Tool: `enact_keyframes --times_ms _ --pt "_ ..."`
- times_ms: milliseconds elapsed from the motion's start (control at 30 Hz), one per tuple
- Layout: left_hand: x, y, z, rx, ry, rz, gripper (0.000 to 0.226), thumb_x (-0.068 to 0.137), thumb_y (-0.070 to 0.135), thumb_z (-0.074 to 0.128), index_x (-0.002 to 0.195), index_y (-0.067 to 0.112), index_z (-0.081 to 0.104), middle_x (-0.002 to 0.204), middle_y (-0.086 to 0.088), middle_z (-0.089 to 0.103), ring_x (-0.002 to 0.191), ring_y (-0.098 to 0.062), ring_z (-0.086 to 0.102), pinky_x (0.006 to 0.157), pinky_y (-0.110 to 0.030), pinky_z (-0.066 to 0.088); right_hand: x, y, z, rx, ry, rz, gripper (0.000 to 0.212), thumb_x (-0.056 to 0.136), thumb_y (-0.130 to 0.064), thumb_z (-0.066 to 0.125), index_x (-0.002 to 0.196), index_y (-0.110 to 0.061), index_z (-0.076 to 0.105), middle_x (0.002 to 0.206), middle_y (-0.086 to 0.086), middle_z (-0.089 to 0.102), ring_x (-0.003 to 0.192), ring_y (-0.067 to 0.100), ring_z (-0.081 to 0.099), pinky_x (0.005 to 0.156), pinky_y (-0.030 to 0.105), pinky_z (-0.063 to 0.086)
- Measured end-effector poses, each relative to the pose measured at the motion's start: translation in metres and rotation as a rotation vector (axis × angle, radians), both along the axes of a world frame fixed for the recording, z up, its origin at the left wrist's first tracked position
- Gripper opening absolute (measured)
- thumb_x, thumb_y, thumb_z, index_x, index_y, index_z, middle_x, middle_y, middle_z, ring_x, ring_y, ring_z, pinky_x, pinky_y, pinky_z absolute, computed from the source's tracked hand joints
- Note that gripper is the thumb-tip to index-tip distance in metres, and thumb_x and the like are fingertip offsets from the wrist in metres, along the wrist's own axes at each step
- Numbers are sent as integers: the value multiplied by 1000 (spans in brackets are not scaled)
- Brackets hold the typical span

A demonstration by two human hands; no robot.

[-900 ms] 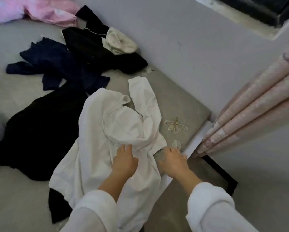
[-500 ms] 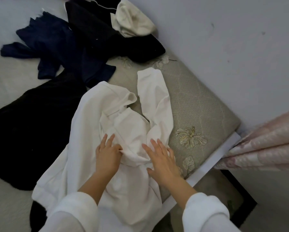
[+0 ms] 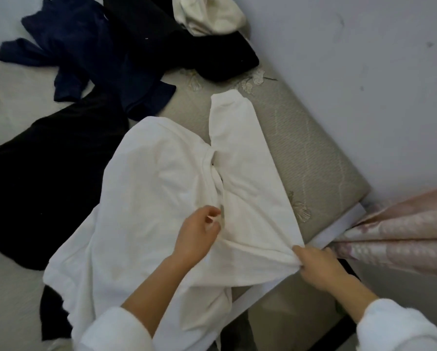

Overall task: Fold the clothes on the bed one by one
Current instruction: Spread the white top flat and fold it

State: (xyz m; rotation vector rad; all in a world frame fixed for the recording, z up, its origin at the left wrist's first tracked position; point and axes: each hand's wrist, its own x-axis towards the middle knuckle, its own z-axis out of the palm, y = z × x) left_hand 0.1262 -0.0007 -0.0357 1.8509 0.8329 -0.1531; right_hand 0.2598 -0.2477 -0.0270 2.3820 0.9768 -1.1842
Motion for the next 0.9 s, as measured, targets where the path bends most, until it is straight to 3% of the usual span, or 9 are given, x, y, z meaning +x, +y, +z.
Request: enact_keyframes --times_ms 100,267,333,400,467,533,667,767,900 --pt "33 21 -17 212 26 243 30 89 20 59 119 18 55 115 1 55 101 -15 56 79 -25 43 -10 9 -15 87 -22 -91 49 87 -31 51 131 -20 33 133 -1 47 124 22 42 99 38 30" --pt "88 45 -50 367 88 117 55 88 29 62 136 14 41 138 -9 37 125 -27 40 92 -33 40 -39 62 -35 418 -7 -220 88 77 -53 58 148 -23 15 151 -6 21 138 14 19 108 35 15" --pt "107 55 -61 370 180 98 67 88 35 63 143 14 30 140 -14 33 125 -34 36 93 -40 39 -45 74 -46 372 -32 -289 76 83 -49 56 146 -23 21 145 -3 29 133 21 28 103 39 26" --pt "120 64 -70 378 322 54 71 89 41 60 145 15 24 136 -15 35 120 -40 41 86 -43 41 -45 78 -53 344 -55 -335 40 90 -36 51 127 -23 42 124 1 46 116 25 45 86 37 35" --pt "125 72 -78 421 421 -43 56 92 37 53 139 14 33 130 -14 42 115 -40 47 83 -41 40 -44 72 -58 413 59 -464 6 90 -24 50 93 -19 50 94 0 55 90 22 55 69 33 35" --pt "125 81 -78 438 401 -44 31 93 25 47 120 10 50 117 -15 55 105 -37 54 80 -37 40 -42 60 -55 505 254 -685 11 85 -18 54 76 -16 48 74 -4 52 68 13 50 59 29 33" --pt "103 92 -61 2 140 535 17 90 10 41 89 4 57 91 -16 60 84 -32 59 79 -41 54 -36 37 -36 654 262 -921 25 84 -15 55 65 -19 40 56 -13 41 52 2 36 50 20 26" --pt "74 91 -27 -341 -37 883 19 86 -4 41 79 7 55 81 -9 57 85 -25 55 73 -34 49 -34 32 -16 689 247 -876 27 84 -16 55 68 -19 35 56 -13 37 52 3 32 49 20 24" --pt "28 94 28 -825 -355 993 20 73 -2 38 76 7 56 85 -7 62 79 -23 61 78 -34 51 -31 39 28 661 201 -654 21 77 -28 58 72 -27 38 62 -9 44 56 5 39 54 27 32"
